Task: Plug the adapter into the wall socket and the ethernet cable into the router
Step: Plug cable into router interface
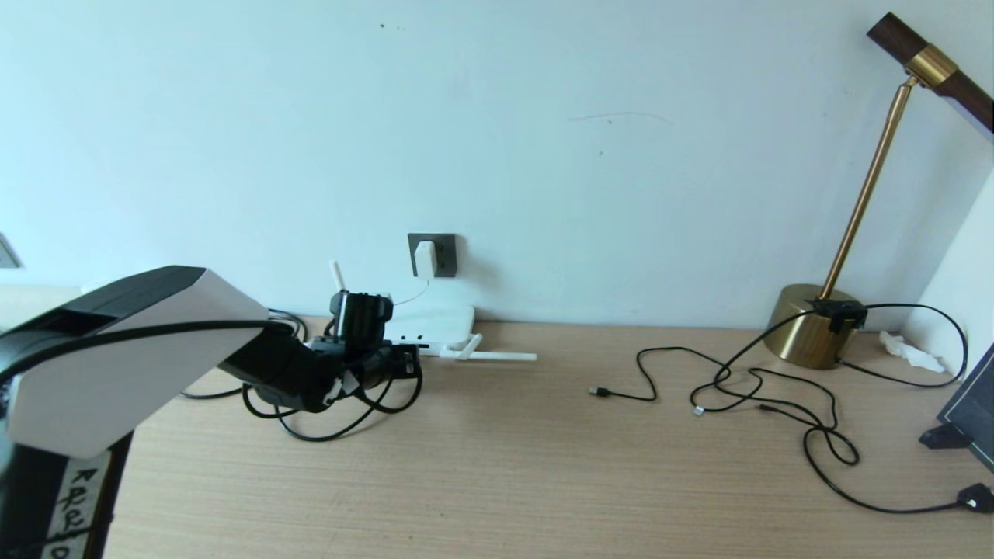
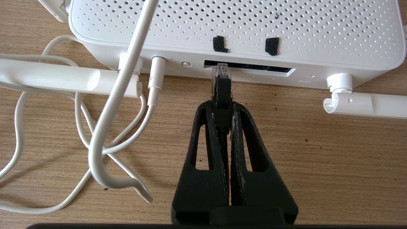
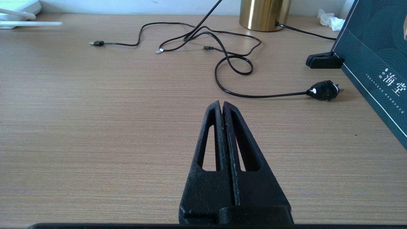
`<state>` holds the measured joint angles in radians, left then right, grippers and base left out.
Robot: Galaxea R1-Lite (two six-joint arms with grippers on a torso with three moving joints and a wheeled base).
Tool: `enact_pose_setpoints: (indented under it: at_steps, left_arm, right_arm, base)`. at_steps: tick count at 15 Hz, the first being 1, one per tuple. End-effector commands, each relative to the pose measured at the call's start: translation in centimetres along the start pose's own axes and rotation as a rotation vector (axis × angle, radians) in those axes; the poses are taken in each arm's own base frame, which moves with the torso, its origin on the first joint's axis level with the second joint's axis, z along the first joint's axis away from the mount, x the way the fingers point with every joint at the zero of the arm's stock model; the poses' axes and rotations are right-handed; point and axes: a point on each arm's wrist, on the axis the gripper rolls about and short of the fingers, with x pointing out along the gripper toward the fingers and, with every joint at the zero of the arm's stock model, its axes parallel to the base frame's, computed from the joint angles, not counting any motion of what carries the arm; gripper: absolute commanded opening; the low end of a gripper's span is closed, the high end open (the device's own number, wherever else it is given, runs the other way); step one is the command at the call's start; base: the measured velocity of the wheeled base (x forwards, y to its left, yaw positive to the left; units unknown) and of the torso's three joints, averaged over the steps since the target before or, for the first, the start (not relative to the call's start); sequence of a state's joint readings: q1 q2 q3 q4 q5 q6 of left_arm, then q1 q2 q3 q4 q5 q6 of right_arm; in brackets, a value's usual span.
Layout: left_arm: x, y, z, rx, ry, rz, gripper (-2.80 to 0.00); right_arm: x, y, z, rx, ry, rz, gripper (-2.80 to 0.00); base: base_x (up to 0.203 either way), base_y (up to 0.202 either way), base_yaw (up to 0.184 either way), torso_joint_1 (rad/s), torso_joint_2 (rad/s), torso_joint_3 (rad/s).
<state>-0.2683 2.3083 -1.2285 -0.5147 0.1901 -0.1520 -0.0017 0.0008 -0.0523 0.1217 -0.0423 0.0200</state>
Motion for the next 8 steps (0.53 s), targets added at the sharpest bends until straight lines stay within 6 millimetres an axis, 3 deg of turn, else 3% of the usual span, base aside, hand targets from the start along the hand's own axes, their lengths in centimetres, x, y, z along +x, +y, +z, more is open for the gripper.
enact_pose_setpoints:
  at_steps: [1, 8]
  left_arm:
    - [0.05, -0.01, -0.02, -0.002, -0.002, 0.001, -2.8]
    - [0.25, -0.14, 0.55, -0.002, -0.022, -0.002, -2.8]
  right_arm:
    - [0.01, 0.0, -0.01, 0.0, 0.002, -0.002, -2.8]
    - [0.01, 0.0, -0.01, 0.0, 0.002, 0.0, -2.8]
  base:
    - [0.0, 0.0, 0.0, 0.0, 0.0, 0.0]
    - [0.0, 0.0, 0.0, 0.0, 0.0, 0.0]
